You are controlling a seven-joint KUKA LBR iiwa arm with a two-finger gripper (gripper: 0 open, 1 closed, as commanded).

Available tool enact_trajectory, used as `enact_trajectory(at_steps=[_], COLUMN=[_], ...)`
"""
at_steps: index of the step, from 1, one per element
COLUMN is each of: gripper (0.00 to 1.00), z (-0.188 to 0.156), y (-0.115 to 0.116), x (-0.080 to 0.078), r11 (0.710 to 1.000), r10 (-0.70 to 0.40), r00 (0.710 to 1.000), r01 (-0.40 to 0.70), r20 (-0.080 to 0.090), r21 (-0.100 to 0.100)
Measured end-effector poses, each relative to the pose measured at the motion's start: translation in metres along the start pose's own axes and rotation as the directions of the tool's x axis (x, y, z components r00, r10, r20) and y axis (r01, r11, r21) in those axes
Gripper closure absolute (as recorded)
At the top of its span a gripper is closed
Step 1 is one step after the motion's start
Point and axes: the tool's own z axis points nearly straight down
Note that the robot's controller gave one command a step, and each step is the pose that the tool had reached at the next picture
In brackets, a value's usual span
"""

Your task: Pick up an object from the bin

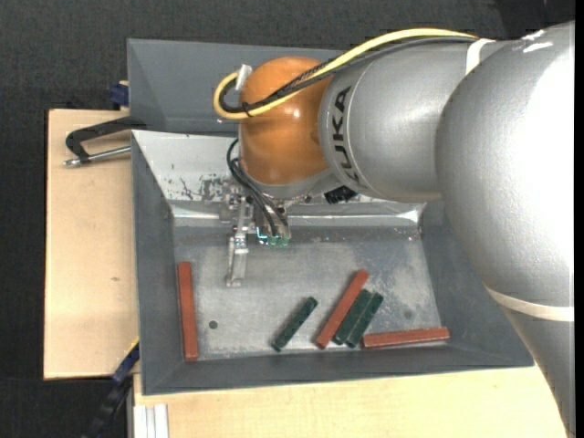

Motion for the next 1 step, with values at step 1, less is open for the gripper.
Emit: enact_trajectory(at_steps=[1], gripper=[0.00], z=[-0.0051], y=[-0.0006], x=[-0.0021], r11=[1.000], r10=[0.002], r00=[1.000], r01=[-0.002], r20=[0.008], r21=[-0.002])
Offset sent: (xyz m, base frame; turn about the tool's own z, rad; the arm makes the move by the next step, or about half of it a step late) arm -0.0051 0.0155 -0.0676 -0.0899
